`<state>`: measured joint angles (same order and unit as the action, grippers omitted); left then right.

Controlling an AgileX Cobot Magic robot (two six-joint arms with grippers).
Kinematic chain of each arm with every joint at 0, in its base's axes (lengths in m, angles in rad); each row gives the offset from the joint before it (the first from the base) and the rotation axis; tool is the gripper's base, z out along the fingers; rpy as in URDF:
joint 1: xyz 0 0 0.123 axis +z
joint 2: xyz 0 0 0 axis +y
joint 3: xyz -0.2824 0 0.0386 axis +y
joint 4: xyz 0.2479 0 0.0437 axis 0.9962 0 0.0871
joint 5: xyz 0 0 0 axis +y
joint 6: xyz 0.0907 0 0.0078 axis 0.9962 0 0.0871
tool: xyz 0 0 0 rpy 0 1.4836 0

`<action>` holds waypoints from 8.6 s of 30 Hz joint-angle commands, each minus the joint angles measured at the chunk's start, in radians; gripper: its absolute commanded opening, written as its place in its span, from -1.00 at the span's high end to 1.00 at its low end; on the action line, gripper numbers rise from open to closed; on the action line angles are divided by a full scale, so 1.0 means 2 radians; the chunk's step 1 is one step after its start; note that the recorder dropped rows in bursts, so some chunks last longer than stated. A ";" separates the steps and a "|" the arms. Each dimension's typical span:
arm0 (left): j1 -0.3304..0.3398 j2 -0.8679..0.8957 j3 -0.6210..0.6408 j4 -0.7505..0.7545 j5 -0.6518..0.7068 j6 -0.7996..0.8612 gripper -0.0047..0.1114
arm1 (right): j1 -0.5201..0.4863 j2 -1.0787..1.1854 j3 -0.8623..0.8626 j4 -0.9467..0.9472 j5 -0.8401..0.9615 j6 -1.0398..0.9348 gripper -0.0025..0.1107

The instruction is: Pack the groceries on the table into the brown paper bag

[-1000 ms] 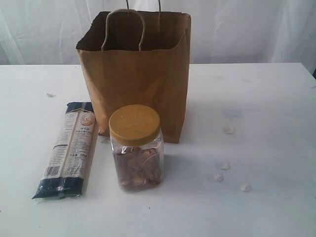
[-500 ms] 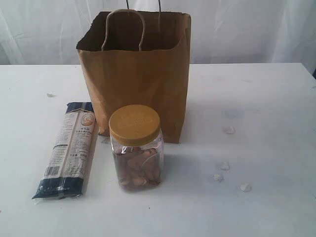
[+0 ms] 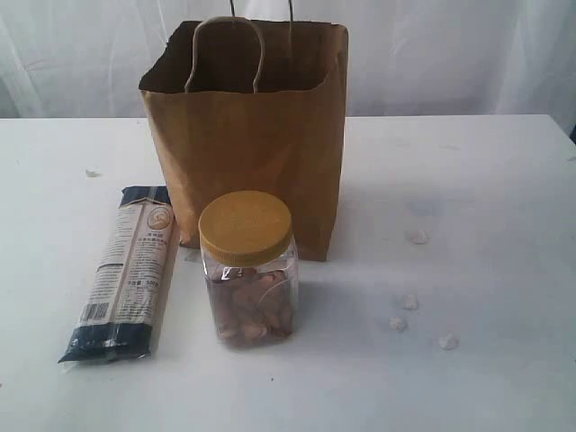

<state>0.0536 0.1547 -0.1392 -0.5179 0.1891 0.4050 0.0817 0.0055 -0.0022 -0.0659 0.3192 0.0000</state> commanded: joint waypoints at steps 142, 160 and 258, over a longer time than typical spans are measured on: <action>0.002 -0.077 0.070 0.031 0.023 -0.008 0.92 | 0.000 1.005 -0.611 0.347 0.165 -0.356 0.96; 0.002 -0.077 0.070 0.031 0.023 -0.008 0.92 | 0.014 0.966 -0.631 0.238 0.161 -0.351 0.75; 0.002 -0.077 0.070 0.031 0.023 -0.008 0.92 | 0.149 0.826 -0.760 0.424 0.161 -0.325 0.58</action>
<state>0.0550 0.0048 -0.0027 -0.4480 0.2323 0.3939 0.3785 1.6601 -1.5141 0.7832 0.6722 -0.6548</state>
